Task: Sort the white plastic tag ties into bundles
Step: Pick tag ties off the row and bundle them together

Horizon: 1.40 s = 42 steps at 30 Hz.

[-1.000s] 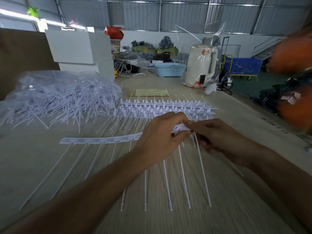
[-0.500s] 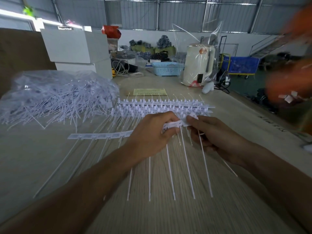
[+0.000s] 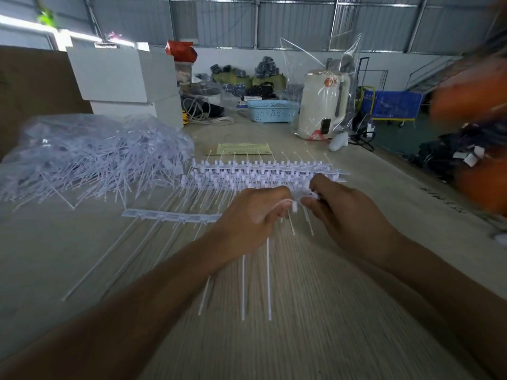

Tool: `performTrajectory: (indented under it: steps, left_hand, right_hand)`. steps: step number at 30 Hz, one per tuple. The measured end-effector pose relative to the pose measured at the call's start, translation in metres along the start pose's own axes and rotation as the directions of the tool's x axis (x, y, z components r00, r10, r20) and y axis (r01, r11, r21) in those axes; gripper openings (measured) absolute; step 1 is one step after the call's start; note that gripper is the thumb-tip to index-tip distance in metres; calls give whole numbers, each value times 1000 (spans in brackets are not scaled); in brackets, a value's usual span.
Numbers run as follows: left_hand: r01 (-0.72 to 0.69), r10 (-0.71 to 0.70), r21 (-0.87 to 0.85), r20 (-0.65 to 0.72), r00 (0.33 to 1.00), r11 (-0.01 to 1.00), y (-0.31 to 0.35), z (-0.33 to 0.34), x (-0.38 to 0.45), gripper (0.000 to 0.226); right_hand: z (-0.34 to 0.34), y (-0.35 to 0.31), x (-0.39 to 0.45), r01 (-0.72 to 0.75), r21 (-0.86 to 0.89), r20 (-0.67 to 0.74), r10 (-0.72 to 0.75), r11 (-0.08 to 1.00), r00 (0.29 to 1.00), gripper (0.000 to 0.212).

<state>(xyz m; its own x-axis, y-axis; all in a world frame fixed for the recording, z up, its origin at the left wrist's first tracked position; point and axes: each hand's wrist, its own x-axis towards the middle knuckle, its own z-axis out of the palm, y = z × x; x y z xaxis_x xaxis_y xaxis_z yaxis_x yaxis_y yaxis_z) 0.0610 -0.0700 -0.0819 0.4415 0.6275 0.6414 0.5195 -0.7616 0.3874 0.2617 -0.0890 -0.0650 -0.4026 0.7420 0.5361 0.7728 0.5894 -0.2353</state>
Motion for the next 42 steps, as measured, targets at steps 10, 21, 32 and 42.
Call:
performTrajectory:
  steps: [10,21,32,42]
  left_hand:
    - [65,-65,-1,27,998,998,2,-3,0,10]
    - [-18,18,-2,88,996,1000,-4,-1,-4,13]
    - [65,-65,-5,11,998,998,5,-2,-4,26]
    - [126,-133,-62,-122,984,990,14,1,0,23]
  right_hand:
    - [7,11,2,-117,34,64,115,993,991,18]
    - [-25,51,6,-330,-21,-200,319,944,926,50]
    - [-5,15,11,-240,162,-12,245,957,969,28]
    - [2,0,9,-329,540,41,367,774,929,43]
